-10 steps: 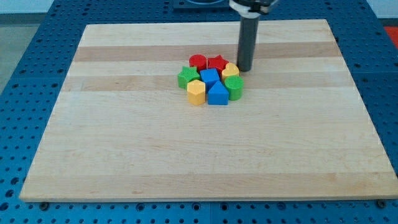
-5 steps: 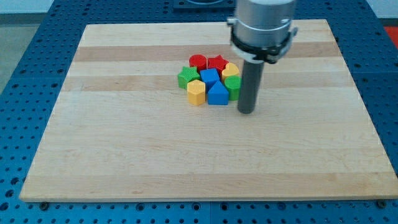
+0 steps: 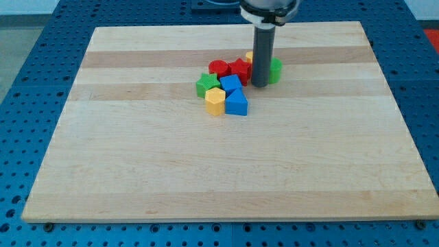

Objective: Move the green circle to the top center of the board

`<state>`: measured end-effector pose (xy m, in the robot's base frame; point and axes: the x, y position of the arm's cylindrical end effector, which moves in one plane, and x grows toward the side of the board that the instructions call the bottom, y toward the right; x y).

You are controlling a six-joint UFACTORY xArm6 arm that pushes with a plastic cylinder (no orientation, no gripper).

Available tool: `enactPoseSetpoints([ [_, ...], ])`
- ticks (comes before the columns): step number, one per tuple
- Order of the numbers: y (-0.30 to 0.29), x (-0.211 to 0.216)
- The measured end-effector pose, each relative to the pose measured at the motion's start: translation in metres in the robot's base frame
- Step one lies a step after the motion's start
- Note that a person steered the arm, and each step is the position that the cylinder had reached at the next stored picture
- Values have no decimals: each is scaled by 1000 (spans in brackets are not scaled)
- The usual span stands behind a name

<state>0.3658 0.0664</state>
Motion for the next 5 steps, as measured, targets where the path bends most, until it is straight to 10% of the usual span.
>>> enactPoseSetpoints([
  [5,39,-60],
])
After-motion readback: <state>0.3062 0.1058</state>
